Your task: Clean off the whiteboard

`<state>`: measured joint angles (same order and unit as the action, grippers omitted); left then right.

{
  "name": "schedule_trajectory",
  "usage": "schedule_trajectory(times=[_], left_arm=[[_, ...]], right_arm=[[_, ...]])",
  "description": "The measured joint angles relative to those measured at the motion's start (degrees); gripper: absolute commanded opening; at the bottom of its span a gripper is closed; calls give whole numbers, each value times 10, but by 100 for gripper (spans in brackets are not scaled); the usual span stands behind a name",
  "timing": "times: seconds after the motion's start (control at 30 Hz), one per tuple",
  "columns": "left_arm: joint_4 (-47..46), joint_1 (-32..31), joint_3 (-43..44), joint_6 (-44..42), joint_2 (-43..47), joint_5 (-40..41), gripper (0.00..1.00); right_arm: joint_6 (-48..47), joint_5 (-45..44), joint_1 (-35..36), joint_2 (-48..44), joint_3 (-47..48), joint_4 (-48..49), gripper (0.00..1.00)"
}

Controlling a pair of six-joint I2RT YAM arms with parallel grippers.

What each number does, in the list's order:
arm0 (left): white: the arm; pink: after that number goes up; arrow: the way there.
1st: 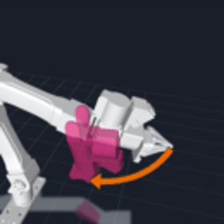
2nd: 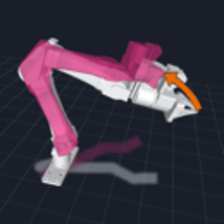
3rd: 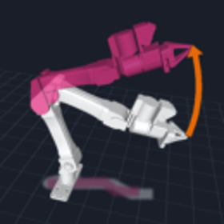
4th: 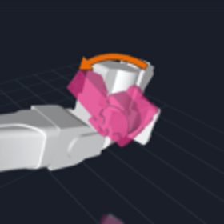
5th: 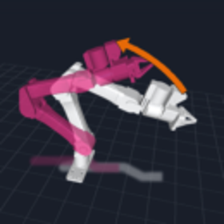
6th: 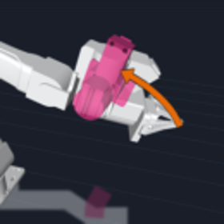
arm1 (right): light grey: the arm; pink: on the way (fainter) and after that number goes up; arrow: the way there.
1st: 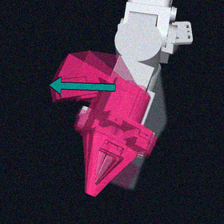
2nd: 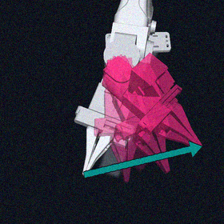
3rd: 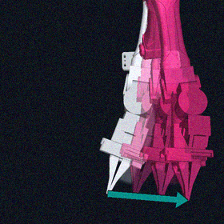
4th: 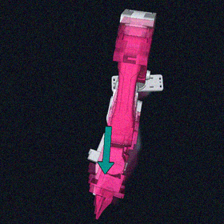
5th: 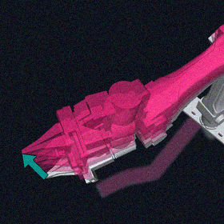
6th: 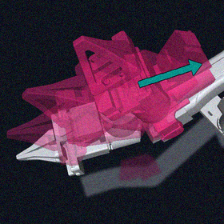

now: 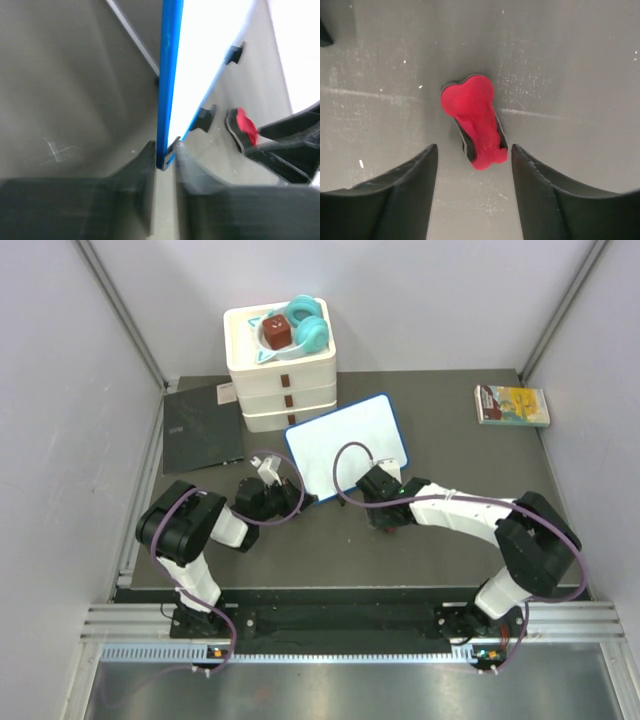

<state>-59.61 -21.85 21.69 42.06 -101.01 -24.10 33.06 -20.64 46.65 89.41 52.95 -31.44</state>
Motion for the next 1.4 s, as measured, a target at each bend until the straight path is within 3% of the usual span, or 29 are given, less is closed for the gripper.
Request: schedule_trajectory(times=[0.1,0.17,0.3,0.43,0.77,0.97,1.17,1.4], left_arm=[[23,1,-2,-2,0,24,54],[18,3,-4,0,7,30,60],[11,3,-11,-4,20,41,72],[-7,3,-26,-7,33,40,99],[1,4,-133,5,153,58,99],[225,4,-140,40,331,77,99],[492,4,-30,24,498,133,99],[600,5,97,-46,538,196,99]], right_arm=[[5,1,0,-3,-1,1,95],[5,1,0,-6,-1,1,99],[5,-1,0,-16,-1,1,99],[5,-1,0,-19,-2,1,99],[7,-10,1,-51,-35,3,99],[5,-6,-16,-165,-97,37,99],[-13,10,-111,-309,-167,81,99],[-50,-9,-187,-409,-186,95,99]])
